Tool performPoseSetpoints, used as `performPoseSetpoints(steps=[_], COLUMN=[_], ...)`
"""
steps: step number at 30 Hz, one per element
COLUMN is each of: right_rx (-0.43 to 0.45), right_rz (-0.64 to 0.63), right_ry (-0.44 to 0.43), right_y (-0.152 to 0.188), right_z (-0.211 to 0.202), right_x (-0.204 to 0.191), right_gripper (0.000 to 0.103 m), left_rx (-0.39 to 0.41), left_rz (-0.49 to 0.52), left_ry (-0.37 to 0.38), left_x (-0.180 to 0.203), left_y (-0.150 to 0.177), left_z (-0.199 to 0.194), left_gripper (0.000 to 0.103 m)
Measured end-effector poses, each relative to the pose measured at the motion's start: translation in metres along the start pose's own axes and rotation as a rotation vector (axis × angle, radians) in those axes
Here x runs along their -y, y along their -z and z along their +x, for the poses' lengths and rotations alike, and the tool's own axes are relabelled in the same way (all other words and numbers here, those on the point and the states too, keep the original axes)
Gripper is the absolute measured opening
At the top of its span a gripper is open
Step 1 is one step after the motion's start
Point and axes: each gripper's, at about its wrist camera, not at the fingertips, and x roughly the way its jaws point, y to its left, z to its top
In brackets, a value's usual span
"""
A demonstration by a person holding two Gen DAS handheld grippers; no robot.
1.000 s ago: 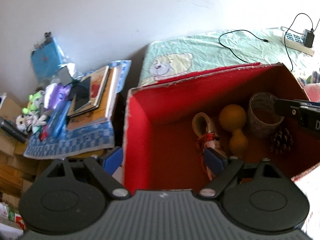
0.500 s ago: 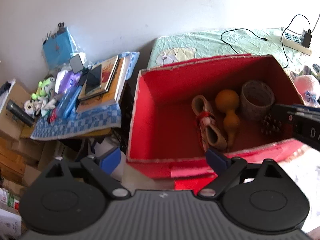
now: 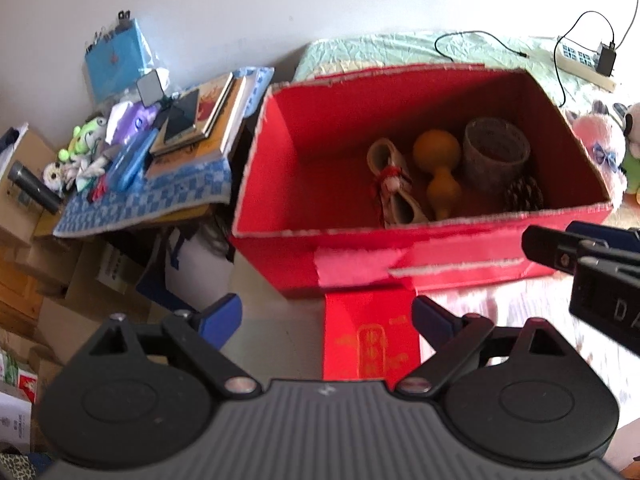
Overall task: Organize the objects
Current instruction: 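Withdraw the right gripper up out of the red box, then close the right gripper on the red gift packet with gold characters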
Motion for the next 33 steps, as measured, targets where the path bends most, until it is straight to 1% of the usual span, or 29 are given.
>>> performPoseSetpoints(steps=[5,9,11,17,21,25,30,33], right_rx=[-0.007,0.037,0.038,-0.031,-0.081,-0.102,-0.160,-0.171], right_rz=[0.026,0.046,0.040,0.053,0.079,0.099,0.160,0.167], right_ry=[-0.008,0.013,0.020,-0.013,-0.056,-0.072,-0.137,-0.170], right_y=[0.016,0.030,0.036,0.043,0.047,0.049,0.047,0.045], right_z=[0.004,0.005,0.008,0.020,0.027,0.031,0.040,0.042], right_x=[0.005,0.009,0.010,0.015,0.016,0.014,0.017,0.015], right_gripper=[0.037,0.037,0.037,0.037,0.037,0.037,0.037,0.037], left_rx=[-0.034,-0.061,-0.074,-0.122,-0.134,-0.128,-0.122,-0.114], left_rz=[-0.003,-0.024,-0.023,-0.031,-0.034,-0.041,-0.034,-0.019], left_ry=[0.005,0.010,0.004,0.011,0.022,0.053,0.086,0.095], left_x=[0.008,0.011,0.013,0.014,0.010,0.007,0.006,0.007], left_y=[0.011,0.022,0.027,0.041,0.048,0.050,0.051,0.051], left_z=[0.007,0.015,0.019,0.032,0.037,0.039,0.044,0.046], left_gripper=[0.093,0.091,0.090,0.088,0.088,0.088,0.089,0.093])
